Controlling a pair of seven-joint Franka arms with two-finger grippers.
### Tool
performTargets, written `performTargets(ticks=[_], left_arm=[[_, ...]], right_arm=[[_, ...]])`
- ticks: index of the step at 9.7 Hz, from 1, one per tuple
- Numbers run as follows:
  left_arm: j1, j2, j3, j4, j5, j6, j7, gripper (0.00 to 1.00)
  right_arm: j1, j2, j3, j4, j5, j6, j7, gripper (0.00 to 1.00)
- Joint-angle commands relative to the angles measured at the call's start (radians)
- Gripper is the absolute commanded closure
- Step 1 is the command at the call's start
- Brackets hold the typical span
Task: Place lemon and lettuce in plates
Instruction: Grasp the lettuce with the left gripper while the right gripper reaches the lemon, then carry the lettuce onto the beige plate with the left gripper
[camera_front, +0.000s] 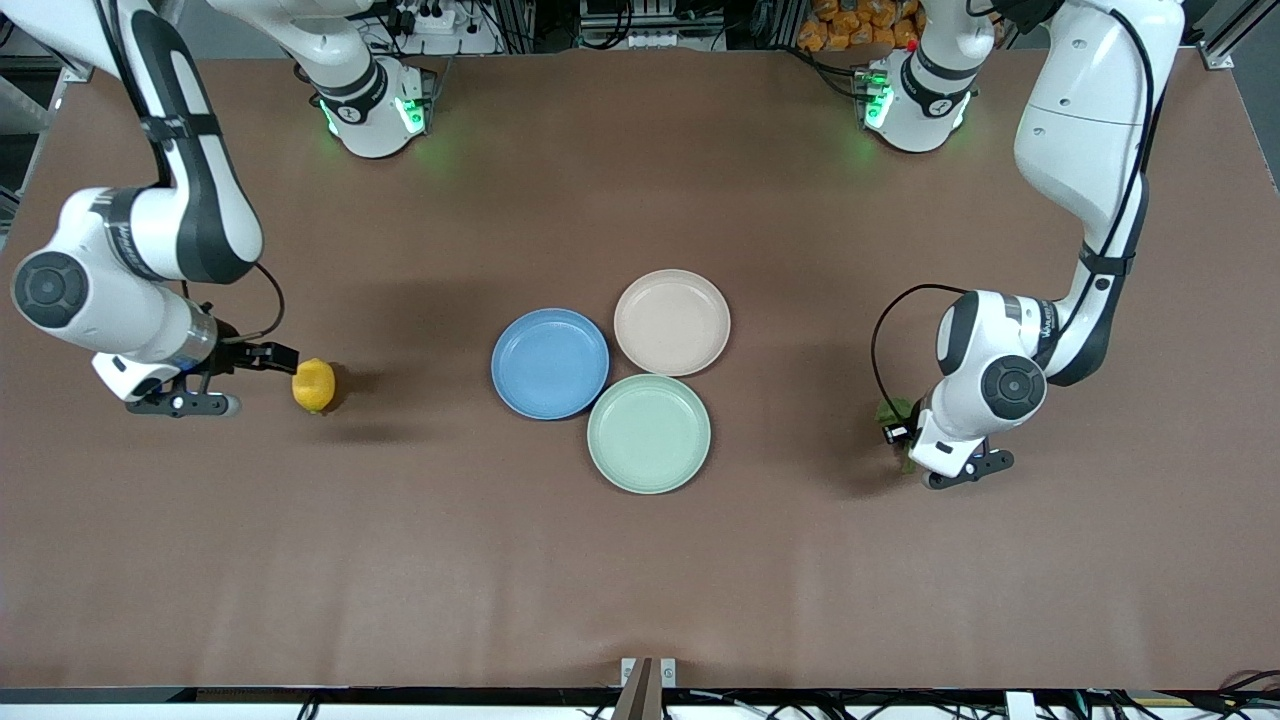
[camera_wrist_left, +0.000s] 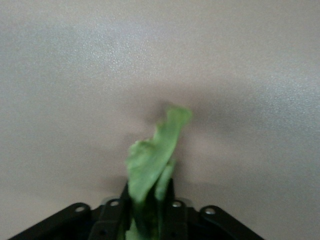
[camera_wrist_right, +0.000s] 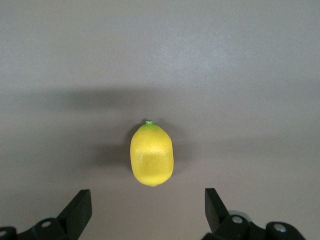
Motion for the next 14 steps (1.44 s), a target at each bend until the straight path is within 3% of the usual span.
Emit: performTargets(ticks=[1,4,6,8,11,14], left_arm=[[0.000,-0.002,0.000,0.003,0.035,0.003,0.000,1.00],[0.009,-0.057,-0.058,-0.025,0.029,0.003,-0.002,1.00],[0.009,-0.132,-0.089,-0.099,0.026,0.003,-0.011,1.00],[0.012,-0.281,-0.143,-0.228,0.020,-0.005,-0.041,1.00],[-0.013,-0.281,-0.253,-0.241,0.012,-0.006,-0.198,1.00],[-0.075,-0.280,-0.300,-0.241,0.012,-0.006,-0.345,1.00]], right_arm=[[-0.008,0.002,0.002,-0.077,0.006,0.103,-0.025,0.00],[-0.007,0.035,0.002,-0.134,0.006,0.212,-0.025,0.00],[-0.007,0.060,0.002,-0.142,0.006,0.243,-0.025,0.00],[-0.008,0.077,0.002,-0.142,0.004,0.257,-0.026,0.00],[-0.010,0.115,0.002,-0.142,0.004,0.296,-0.025,0.00],[-0.011,0.150,0.002,-0.142,0.006,0.333,-0.026,0.00]])
